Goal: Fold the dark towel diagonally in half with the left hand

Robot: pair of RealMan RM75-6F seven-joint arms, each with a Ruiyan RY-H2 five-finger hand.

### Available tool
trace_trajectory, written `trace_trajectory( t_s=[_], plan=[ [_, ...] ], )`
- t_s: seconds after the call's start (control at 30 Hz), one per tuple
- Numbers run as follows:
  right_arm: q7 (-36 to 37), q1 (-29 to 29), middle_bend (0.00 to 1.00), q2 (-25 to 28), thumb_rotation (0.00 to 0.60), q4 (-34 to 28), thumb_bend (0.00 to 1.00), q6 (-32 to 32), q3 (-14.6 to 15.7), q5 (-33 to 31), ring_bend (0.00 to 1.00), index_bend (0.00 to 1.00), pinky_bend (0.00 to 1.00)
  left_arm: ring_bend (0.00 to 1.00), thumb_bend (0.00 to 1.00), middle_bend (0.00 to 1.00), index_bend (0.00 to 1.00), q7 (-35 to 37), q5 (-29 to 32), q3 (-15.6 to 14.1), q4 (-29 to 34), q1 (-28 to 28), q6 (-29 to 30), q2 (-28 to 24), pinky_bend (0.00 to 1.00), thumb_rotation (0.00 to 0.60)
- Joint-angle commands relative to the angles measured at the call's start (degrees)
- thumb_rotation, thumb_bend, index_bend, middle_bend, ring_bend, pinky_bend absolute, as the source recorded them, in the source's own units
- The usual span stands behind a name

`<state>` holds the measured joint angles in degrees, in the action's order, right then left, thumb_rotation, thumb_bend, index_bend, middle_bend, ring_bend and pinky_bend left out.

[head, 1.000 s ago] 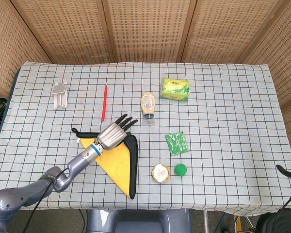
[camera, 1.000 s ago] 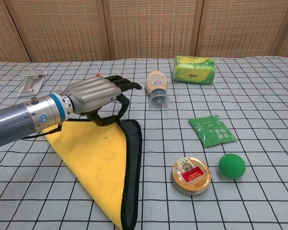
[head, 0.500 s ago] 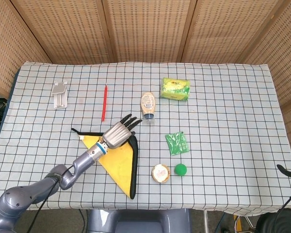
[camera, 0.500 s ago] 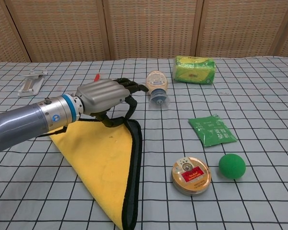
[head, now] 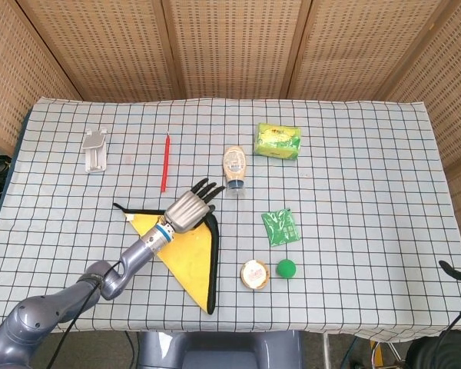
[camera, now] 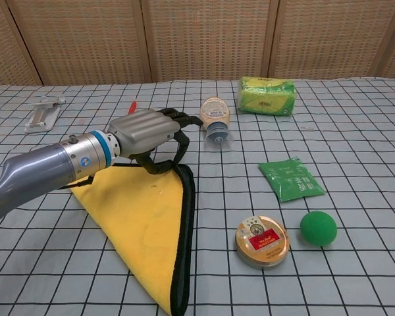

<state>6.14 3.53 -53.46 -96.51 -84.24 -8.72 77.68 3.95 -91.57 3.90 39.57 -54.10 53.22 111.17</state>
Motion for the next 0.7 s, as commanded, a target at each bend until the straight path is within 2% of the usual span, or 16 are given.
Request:
trace_trajectory(
  t_s=[0.03,0.17,0.27,0.6,0.7],
  plan=[
    [0.17,-0.08,0.00,0.08,0.600,-0.04,0.00,-0.11,-0.02,0.03,0.00,0.00,0.00,0.00,0.45,0.00,0.36,-0.71,0.68,0.24,0.02,-0.08,-0.49,0.15,0.00,0.600],
    [0.36,-0.15,0.00,0.19,0.600,-0.05,0.00,-0.21,-0.06,0.04,0.00,0.00,0.00,0.00,0.45,0.00,0.13,-0.89,1.22,0.46,0.88,-0.07,-0.61,-0.20,0.00,0.600],
    [0.57,-0.22,0.00,0.29,0.600,-0.11,0.00,-0.33,-0.05,0.18,0.00,0.00,0.00,0.00,0.45,0.00,0.01,-0.92,1.50,0.68,2.37,0.00,-0.02,-1.18,0.00,0.600],
    [0.94,-0.43,0.00,0.52,0.600,-0.52,0.00,-0.85,0.12,1.06,0.00,0.00,0.00,0.00,0.46,0.00,0.00,-1.48,2.19,3.15,11.31,1.31,6.65,-7.72,0.00,0.600],
    [0.99,-0.68,0.00,0.71,0.600,-1.01,0.00,-1.53,0.34,1.98,0.00,0.00,0.00,0.00,0.45,0.00,0.00,-2.19,2.88,4.93,17.99,3.60,11.70,-13.31,0.00,0.600]
  ],
)
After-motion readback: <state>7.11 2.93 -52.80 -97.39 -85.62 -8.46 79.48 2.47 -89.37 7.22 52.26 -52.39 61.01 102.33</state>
